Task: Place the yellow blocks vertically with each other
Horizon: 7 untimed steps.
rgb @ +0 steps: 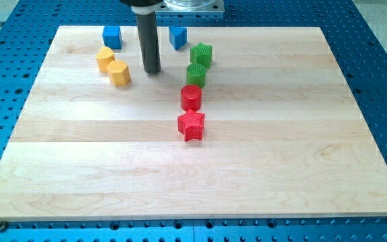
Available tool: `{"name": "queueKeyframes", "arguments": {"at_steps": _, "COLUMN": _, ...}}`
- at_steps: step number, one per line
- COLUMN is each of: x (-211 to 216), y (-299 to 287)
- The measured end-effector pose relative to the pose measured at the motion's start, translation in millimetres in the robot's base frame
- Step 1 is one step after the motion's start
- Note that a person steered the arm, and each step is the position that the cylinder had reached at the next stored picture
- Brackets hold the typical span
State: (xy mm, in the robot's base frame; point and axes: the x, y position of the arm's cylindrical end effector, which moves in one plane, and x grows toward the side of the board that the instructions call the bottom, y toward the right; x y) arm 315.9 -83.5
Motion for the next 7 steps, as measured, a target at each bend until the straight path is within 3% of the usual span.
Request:
{"name": "queueKeyframes", "arguments": {"at_steps": 1, "x": 10.8, "y": -40.6}}
{"name": "queueKeyframes", "arguments": {"at_steps": 3, "x": 39.2, "y": -49.3}}
{"name": "queueKeyframes", "arguments": {"at_steps": 4, "x": 12.6, "y": 6.5}}
{"name": "queueKeyframes", "arguments": {"at_steps": 5, "x": -46.9, "y": 66.2}}
{"name": "queueKeyframes", "arguments": {"at_steps": 6, "x": -71.2, "y": 89.0}}
{"name": "queueKeyframes", "arguments": {"at_steps": 7, "x": -88.2, "y": 59.5}}
